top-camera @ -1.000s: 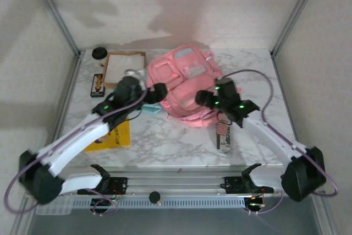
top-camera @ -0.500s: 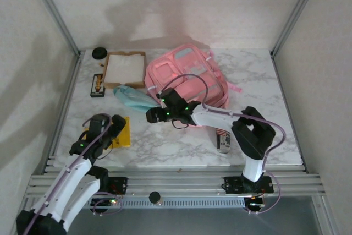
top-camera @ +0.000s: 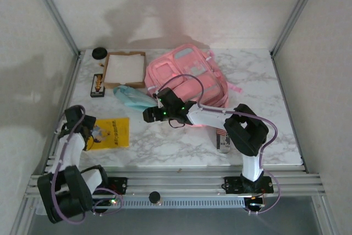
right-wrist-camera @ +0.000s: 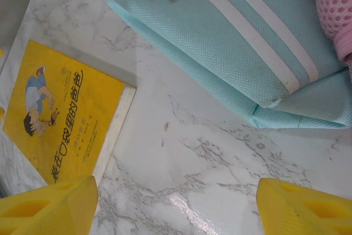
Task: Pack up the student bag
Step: Rotate the book at the bottom-left of the table.
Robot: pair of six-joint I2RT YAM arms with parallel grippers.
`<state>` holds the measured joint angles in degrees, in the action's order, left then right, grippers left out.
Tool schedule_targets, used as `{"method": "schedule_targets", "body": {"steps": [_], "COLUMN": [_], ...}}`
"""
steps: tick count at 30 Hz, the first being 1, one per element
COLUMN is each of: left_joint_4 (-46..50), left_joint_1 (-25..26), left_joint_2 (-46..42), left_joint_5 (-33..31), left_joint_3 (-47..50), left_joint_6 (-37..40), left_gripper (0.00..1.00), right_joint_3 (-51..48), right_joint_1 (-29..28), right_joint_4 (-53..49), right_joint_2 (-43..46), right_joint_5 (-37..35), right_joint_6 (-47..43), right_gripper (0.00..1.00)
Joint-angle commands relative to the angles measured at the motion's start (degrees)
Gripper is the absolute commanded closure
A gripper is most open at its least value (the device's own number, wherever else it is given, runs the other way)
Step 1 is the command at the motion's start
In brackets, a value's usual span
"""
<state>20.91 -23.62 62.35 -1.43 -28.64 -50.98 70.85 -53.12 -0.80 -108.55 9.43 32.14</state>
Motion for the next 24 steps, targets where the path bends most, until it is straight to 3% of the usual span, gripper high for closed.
{"method": "schedule_targets", "body": {"steps": [1, 13, 20, 24], "left_joint_4": [-4.0, -13.6, -18.4, -20.0], "left_joint_1": [-1.3, -0.5, 9.4, 18.4], "left_joint_2": [5.0, 20.3, 25.7, 29.0], "left_joint_5": [-6.7, 1.4, 7.4, 8.7], "left_joint_3": [-3.4, -9.2, -9.7, -11.8], "left_joint_6": [2.1, 8.4, 8.5, 9.2], "left_gripper": [0.0, 0.01, 0.01, 0.03], "right_joint_3": [-1.8, -4.1, -6.7, -9.5], "right_joint_1": [-0.2, 0.0, 2.0, 2.7], "right_joint_4": [-0.3, -4.5, -6.6, -7.2], "right_joint_2": [2.5, 6.7, 10.0, 13.1], "right_joint_5": [-1.4, -5.8, -5.1, -5.6], "right_joint_6": [-0.2, -0.1, 0.5, 0.5], "right_gripper": [0.23, 0.22, 0.22, 0.21]}}
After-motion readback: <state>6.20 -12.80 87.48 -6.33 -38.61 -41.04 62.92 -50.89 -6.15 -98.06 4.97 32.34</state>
